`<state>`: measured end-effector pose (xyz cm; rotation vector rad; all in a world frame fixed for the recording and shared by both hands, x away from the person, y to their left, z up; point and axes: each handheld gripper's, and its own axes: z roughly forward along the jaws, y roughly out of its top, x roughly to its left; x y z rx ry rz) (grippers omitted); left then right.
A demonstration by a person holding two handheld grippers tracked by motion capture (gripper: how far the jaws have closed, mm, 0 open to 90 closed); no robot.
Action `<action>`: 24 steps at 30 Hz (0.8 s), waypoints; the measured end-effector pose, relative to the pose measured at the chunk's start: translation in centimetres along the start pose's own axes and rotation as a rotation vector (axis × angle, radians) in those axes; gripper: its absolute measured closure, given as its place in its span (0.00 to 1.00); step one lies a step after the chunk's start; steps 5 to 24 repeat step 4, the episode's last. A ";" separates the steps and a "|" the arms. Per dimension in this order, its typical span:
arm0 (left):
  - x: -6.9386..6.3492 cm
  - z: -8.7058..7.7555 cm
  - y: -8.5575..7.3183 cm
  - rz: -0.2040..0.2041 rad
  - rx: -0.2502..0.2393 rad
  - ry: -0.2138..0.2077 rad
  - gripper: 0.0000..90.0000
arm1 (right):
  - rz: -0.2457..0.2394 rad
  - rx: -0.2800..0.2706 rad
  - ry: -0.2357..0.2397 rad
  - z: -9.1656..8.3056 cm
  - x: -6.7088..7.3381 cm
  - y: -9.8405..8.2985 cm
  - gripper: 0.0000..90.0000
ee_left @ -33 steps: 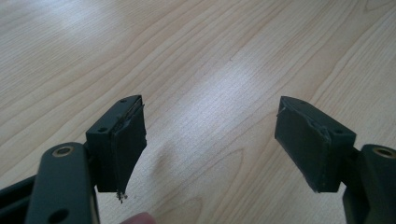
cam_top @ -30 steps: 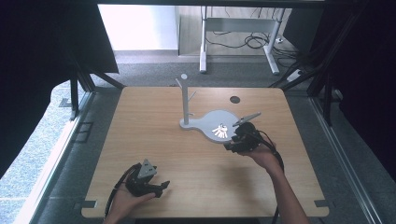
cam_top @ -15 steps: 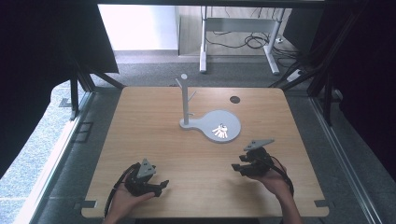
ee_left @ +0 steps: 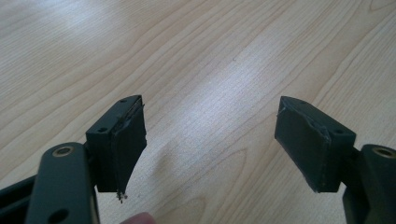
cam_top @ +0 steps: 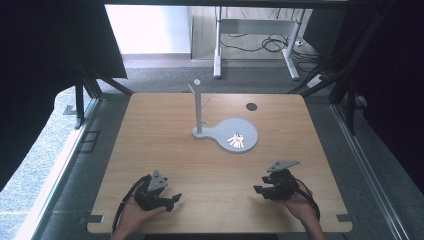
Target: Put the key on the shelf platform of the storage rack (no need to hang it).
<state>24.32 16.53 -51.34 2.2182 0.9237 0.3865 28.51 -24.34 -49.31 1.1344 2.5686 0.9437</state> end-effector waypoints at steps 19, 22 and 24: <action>0.0 -0.1 0.0 0.000 0.000 0.000 0.28 | 0.006 -0.021 -0.015 -0.2 0.0 0.0 0.54; 0.0 -0.1 0.0 0.000 0.000 0.000 0.28 | 0.006 -0.021 -0.015 -0.2 0.0 0.0 0.54; 0.0 -0.1 0.0 0.000 0.000 0.000 0.28 | 0.006 -0.021 -0.015 -0.2 0.0 0.0 0.54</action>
